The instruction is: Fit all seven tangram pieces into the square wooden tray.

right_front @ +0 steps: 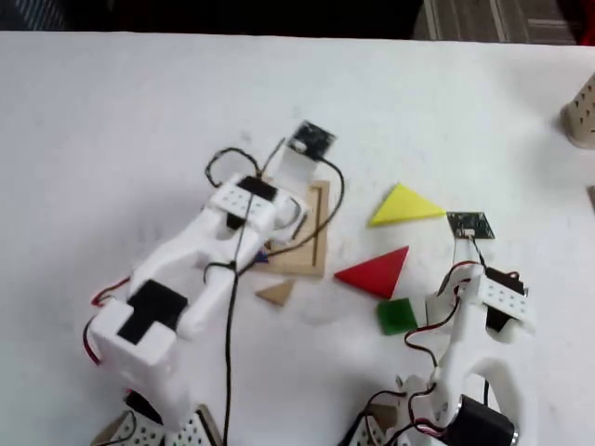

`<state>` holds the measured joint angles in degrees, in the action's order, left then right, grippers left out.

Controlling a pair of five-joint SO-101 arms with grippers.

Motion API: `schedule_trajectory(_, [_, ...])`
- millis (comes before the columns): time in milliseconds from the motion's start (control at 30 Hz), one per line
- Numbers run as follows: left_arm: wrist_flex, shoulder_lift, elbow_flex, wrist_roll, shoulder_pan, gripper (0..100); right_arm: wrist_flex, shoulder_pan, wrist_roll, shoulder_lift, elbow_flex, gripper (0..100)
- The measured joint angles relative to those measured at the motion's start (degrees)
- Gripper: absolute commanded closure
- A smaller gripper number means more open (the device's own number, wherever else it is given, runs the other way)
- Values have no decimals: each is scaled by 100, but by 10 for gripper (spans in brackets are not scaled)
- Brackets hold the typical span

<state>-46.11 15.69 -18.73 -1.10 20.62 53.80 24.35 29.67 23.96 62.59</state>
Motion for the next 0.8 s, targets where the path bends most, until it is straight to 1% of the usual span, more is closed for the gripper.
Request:
schedule_trajectory(100, [-18,-114,-308,0,158,976,0,0,0,0,0,978])
schedule_trajectory(300, [9,-255,-703,-9,167,976,-53,0,0,0,0,978])
schedule_trajectory(600, [0,-273,-712,-9,-70,976,-53,0,9,0,0,978])
schedule_trajectory(800, [0,-273,-712,-9,-79,976,-53,0,9,0,0,978])
